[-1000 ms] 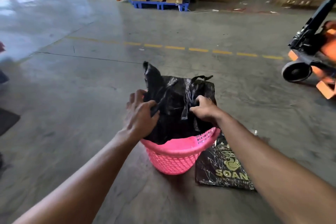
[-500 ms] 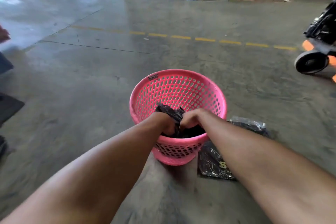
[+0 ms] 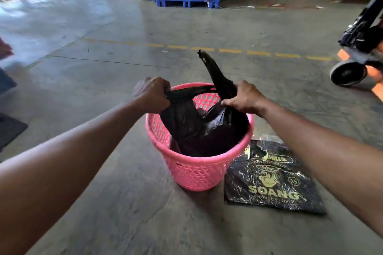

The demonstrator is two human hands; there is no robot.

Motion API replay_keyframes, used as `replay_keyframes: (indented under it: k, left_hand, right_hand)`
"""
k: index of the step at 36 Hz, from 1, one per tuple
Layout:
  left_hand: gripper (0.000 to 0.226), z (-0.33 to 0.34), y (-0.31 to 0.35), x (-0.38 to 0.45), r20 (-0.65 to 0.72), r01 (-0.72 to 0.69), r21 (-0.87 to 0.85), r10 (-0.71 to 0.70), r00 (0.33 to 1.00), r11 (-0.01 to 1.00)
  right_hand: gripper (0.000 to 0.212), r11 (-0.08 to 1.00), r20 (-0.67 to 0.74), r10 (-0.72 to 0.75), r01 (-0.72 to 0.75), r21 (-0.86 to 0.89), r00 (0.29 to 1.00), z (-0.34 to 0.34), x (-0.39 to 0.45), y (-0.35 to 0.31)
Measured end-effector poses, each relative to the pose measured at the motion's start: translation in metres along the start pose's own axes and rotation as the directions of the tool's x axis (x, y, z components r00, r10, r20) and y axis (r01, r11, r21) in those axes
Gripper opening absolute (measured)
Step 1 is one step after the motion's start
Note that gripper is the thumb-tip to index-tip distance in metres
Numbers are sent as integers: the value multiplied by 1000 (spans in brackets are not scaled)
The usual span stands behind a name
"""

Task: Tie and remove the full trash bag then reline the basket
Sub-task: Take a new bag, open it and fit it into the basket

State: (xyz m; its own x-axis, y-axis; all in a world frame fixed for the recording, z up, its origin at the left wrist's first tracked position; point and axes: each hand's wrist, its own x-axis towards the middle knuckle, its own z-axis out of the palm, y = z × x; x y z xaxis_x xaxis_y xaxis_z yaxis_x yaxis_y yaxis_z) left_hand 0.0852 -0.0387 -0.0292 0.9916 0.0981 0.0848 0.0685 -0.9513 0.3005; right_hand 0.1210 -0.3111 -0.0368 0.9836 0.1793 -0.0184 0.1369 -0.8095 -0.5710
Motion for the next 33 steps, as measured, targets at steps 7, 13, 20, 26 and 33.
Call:
replay_keyframes:
  k: [7, 13, 20, 26, 33]
  left_hand:
    - [23, -18, -37, -12, 284, 290, -180, -233, 930, 940]
    - [99, -15, -37, -36, 259, 382, -22, -363, 895, 924]
    - [91, -9, -13, -17, -147, 175, 2, -173, 974, 985]
    - [41, 7, 7, 0, -5, -30, -133, 30, 1000, 991]
    - [33, 12, 12, 5, -102, 49, -489, -113, 988, 871]
  right_hand:
    - [11, 993, 92, -41, 30, 117, 995, -15, -5, 2]
    - [29, 911, 160, -89, 15, 413, 983, -11, -19, 2]
    - [40, 839, 158, -49, -45, 543, 986, -14, -35, 0]
    - [29, 835, 134, -34, -45, 548, 990, -17, -48, 1]
    - [37, 941, -135, 70, -20, 338, 988, -20, -52, 35]
